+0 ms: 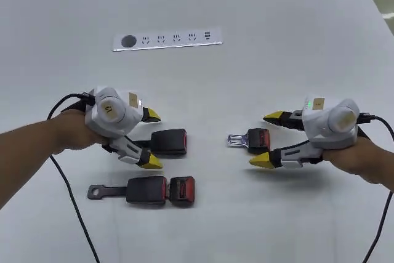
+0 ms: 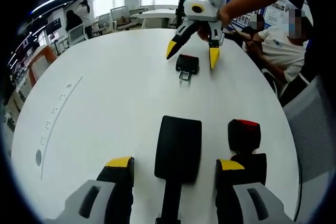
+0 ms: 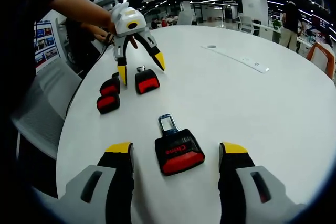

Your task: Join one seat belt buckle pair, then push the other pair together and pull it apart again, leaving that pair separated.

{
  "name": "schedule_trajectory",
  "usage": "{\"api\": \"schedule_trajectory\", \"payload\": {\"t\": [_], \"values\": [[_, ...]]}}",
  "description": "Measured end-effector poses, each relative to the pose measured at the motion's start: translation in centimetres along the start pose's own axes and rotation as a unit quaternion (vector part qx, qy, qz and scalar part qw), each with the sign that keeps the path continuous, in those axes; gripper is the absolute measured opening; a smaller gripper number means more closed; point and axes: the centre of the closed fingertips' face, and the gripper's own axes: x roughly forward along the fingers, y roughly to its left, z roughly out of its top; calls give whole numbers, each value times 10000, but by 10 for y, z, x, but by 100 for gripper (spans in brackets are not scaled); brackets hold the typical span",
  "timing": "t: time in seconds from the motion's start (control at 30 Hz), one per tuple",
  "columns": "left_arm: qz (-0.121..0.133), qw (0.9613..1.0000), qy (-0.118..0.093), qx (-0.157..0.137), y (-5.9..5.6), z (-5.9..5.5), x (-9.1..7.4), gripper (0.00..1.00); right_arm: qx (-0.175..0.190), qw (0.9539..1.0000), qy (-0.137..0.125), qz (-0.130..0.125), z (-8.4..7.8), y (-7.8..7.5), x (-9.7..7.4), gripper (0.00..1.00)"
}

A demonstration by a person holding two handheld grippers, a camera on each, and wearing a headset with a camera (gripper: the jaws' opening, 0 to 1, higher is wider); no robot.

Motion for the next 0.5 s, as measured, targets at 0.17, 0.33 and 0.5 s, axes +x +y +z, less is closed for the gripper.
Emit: {"api": "schedule_trajectory", "payload": {"t": [0.17, 0.33, 0.5], "values": [[-35, 10000, -85, -31, -1, 2, 4, 60, -59, 9999, 50, 142, -3, 2, 2, 61], [-46, 9990, -369, -229, -2, 6, 4, 57, -109, 9997, 42, 203, -2, 5, 2, 58], [-134, 9988, -449, -159, -8, 6, 3, 55, -157, 9996, 29, 236, 2, 8, 0, 56]]}}
